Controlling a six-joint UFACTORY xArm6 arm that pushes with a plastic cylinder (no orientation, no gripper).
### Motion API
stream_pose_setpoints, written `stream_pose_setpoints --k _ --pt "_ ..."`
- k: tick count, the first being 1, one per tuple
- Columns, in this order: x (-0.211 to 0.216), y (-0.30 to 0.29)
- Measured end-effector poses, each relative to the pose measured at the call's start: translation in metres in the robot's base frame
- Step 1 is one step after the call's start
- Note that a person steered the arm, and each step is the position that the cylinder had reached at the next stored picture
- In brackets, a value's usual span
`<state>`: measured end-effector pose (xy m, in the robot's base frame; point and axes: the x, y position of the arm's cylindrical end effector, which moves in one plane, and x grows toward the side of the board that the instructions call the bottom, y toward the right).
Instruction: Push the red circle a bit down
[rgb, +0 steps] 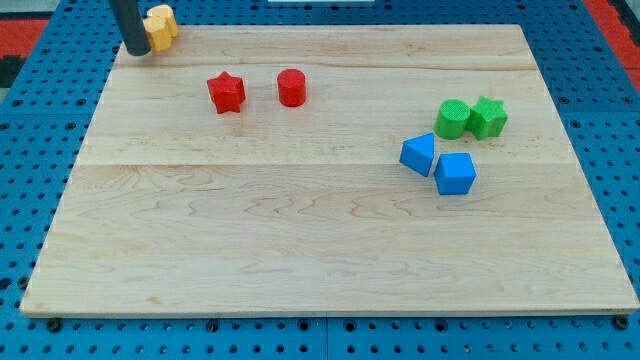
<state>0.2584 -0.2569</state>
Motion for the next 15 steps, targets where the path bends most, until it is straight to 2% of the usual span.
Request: stream_pose_setpoints --k 1,2,10,11,12,13,14,15 --pt "0.030 -0.005" --pt "0.039 -0.005" --pt "0.038 -0.007" --pt "0.032 -0.034" --pt "0.017 -0.029" --pt "0.019 0.047" --pt "0.020 0.060" --pt "0.016 0.104"
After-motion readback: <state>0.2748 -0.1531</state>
